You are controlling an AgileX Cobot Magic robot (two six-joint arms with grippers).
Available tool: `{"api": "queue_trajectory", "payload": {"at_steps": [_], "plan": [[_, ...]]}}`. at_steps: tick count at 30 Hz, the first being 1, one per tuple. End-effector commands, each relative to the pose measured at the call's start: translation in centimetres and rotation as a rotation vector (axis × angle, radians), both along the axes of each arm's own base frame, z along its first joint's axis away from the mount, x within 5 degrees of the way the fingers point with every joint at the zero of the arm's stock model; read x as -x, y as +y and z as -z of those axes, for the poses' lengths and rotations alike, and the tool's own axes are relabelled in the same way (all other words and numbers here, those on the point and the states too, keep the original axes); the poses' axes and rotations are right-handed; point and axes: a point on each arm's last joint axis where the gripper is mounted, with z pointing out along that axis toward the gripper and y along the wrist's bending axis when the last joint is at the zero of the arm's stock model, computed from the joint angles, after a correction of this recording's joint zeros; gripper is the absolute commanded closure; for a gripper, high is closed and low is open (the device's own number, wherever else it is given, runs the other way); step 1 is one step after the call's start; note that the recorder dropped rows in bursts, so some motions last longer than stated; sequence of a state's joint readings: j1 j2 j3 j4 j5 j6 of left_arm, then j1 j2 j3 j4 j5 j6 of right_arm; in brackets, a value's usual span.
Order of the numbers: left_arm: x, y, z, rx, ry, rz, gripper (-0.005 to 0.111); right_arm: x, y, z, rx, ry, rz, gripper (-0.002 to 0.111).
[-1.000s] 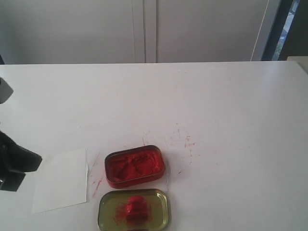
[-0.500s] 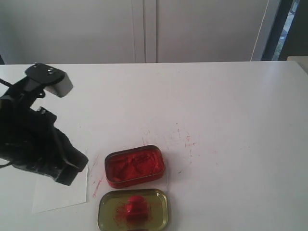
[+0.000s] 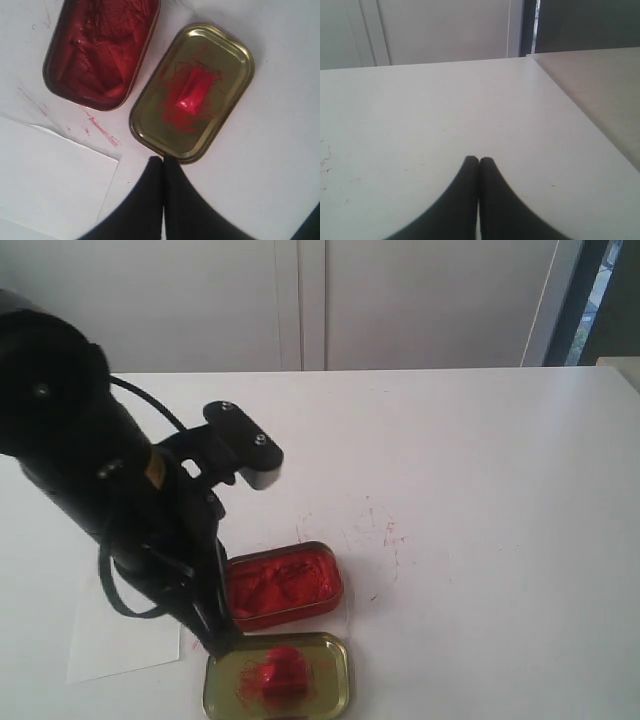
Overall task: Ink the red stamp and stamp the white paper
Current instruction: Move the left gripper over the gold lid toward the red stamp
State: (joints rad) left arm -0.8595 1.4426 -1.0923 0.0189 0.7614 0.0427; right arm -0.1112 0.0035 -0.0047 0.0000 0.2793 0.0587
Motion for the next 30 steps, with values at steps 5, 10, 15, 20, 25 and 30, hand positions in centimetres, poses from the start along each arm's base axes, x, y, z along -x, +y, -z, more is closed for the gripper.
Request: {"api": "queue_trajectory", "payload": {"at_steps": [5, 10, 15, 20, 25, 30], "plan": [[1.2, -3.1, 2.3, -0.126, 0.022, 0.151, 0.107, 0.0, 0.0, 0.0, 0.0, -0.014, 0.002, 0.108], [1.9, -4.1, 3.6, -0.166, 0.042, 0.2, 0.107, 0.0, 0.0, 0.0, 0.0, -0.014, 0.002, 0.108], [1.3, -5.1, 5.0, -0.149, 0.029, 0.216, 0.107, 0.0, 0.0, 0.0, 0.0, -0.014, 0.002, 0.108], [1.1, -5.3, 4.9, -0.134, 0.003, 0.218, 0.107, 0.0, 0.0, 0.0, 0.0, -0.014, 0.002, 0.108], [0.9, -5.5, 4.8, -0.105, -0.019, 0.216, 0.093, 0.0, -0.1, 0.0, 0.0, -0.015, 0.011, 0.108], [0.8, -5.7, 4.8, -0.095, -0.027, 0.217, 0.069, 0.0, -0.1, 0.0, 0.0, -0.015, 0.011, 0.108]]}}
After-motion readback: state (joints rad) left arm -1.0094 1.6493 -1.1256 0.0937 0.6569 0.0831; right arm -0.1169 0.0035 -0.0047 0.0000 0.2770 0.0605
